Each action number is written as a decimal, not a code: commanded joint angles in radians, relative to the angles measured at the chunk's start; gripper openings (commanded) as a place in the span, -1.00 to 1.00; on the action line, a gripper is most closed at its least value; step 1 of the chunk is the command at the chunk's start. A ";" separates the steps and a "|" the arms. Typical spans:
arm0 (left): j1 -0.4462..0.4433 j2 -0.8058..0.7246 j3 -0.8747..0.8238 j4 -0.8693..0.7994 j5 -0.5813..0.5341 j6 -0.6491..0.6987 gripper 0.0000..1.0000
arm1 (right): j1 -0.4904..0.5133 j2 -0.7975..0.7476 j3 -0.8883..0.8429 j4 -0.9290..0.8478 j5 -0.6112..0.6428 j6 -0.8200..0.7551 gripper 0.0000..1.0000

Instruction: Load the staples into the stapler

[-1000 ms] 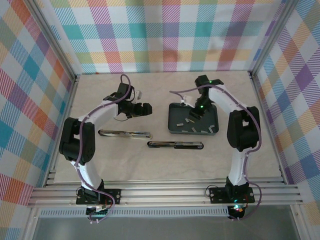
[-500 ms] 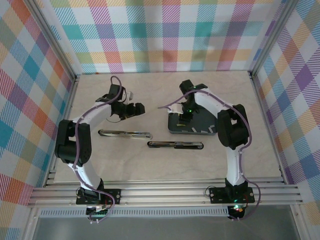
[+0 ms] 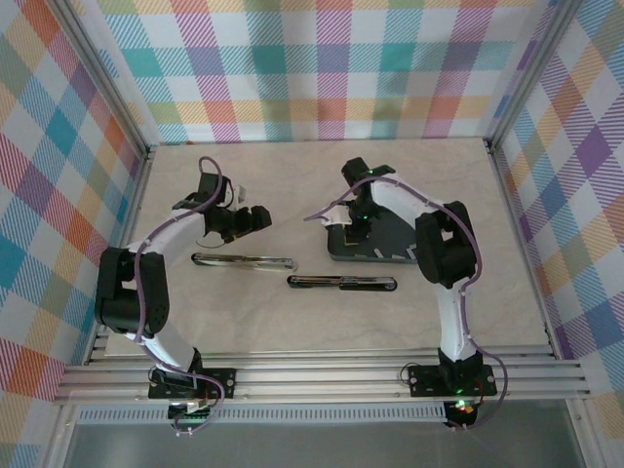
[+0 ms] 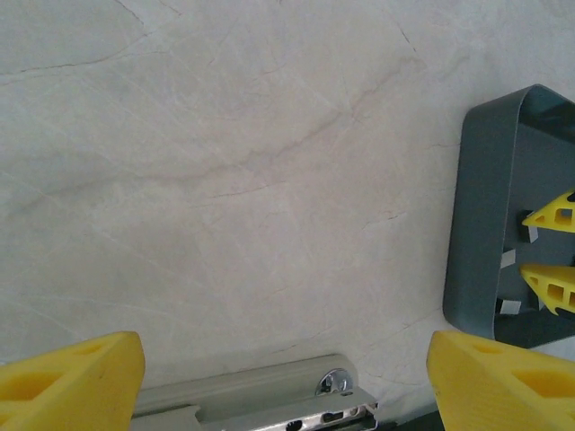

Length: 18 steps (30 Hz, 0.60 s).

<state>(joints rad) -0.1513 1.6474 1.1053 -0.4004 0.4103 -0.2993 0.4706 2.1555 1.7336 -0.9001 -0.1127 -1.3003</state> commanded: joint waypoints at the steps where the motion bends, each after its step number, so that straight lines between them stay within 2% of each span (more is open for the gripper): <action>1: 0.024 -0.037 -0.018 0.011 0.020 -0.009 0.64 | 0.008 0.022 0.011 -0.012 -0.012 -0.037 -0.17; 18: 0.031 -0.050 -0.057 0.020 0.026 -0.025 0.64 | 0.014 0.062 0.024 -0.052 -0.018 -0.045 -0.20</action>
<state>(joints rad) -0.1387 1.6287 1.0653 -0.3897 0.4110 -0.3069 0.4778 2.1960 1.7386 -0.9138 -0.1051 -1.3239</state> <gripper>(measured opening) 0.821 0.403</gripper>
